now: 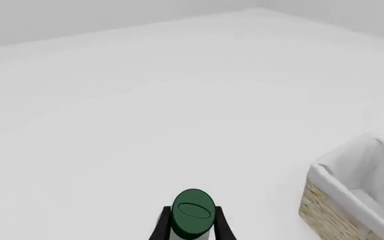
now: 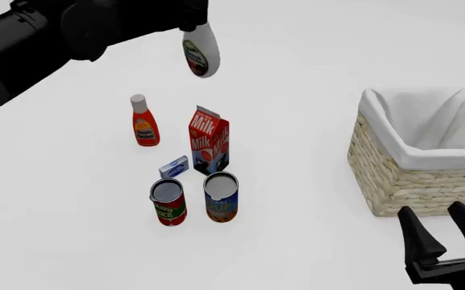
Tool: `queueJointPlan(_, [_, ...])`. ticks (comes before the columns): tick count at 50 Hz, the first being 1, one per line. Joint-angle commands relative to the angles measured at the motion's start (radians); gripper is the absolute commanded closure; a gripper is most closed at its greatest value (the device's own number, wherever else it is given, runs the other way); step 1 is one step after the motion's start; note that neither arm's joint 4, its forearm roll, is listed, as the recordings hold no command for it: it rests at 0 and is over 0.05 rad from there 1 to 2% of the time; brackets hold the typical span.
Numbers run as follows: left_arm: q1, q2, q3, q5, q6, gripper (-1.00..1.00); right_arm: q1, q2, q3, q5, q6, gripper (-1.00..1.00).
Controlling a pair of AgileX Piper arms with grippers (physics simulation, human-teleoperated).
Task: Pick the salad dressing and place it in the basket.
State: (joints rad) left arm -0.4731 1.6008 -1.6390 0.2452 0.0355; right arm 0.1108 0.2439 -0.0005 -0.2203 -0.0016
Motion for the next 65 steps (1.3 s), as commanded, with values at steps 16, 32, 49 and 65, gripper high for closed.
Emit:
queueJointPlan(16, [-0.297, -0.018, 0.058, -0.026, 0.008, 1.0, 0.011, -0.008, 0.0, 0.0, -0.006, -1.0])
queueJointPlan(32, [-0.356, 0.004, 0.054, -0.034, 0.017, 1.0, 0.02, -0.039, -0.001, 0.018, -0.02, -1.0])
queueJointPlan(49, [-0.357, 0.005, 0.068, -0.044, 0.011, 1.0, 0.162, 0.177, -0.238, 0.097, -0.199, -1.0])
queueJointPlan(65, [-0.376, 0.002, 0.084, -0.055, 0.006, 1.0, 0.282, 0.363, -0.509, 0.201, -0.296, -1.0])
